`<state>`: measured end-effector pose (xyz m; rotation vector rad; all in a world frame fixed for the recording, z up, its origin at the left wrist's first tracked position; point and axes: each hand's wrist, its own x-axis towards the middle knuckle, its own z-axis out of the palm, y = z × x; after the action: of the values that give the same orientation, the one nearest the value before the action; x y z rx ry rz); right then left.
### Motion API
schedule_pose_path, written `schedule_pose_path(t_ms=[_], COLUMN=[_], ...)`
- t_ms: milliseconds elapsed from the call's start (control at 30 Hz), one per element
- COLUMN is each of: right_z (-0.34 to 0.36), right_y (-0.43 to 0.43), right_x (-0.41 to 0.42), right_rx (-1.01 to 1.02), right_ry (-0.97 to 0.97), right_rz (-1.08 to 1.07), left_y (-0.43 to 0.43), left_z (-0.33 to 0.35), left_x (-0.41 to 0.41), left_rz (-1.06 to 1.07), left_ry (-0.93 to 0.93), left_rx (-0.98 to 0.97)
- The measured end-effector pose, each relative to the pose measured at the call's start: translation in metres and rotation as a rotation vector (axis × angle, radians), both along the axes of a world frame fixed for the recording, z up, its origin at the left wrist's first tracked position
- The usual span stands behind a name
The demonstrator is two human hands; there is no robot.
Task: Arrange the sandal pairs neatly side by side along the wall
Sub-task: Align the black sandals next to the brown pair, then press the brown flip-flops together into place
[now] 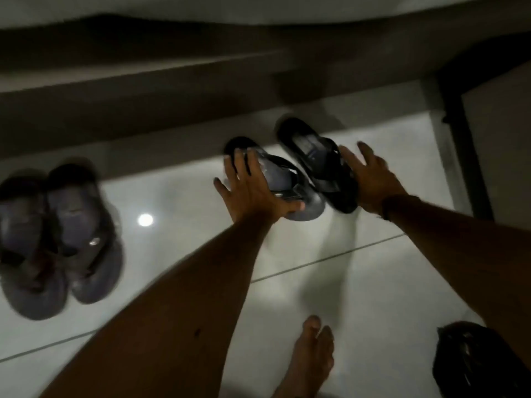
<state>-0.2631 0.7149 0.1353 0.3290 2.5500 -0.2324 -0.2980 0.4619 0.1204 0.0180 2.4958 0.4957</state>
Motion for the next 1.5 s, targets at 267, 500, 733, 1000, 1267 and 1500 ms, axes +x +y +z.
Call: schedule_pose_path(t_ms=[267,500,733,1000,1267,1500], right_z=[-0.029,-0.037,-0.035,-0.019,0.023,0.008], right_y=[-0.003,-0.023,-0.029,-0.051,-0.228,-0.418], right_x=[-0.033,-0.003,-0.011,0.011,0.062,0.025], right_rx=[-0.039,-0.140,-0.122,0.112,-0.165,-0.499], right_ry=[-0.046,0.061,0.049,0.136,0.327,0.085], right_rz=[0.338,0.098,0.059,0.010,0.016,-0.198], left_y=[0.011,-0.013,-0.006,-0.037,-0.238,-0.451], left_z=[-0.039,-0.043,-0.043,-0.019,0.037,0.047], left_x=[-0.015,-0.055,-0.055,-0.025,0.071,0.071], left_rz=[-0.287,-0.605,-0.669,-0.632,-0.283,0.268], left_ry=[0.113,0.129,0.148,0.187,0.274,0.304], left_rx=[-0.050,-0.041,-0.065,0.062,0.146,-0.038])
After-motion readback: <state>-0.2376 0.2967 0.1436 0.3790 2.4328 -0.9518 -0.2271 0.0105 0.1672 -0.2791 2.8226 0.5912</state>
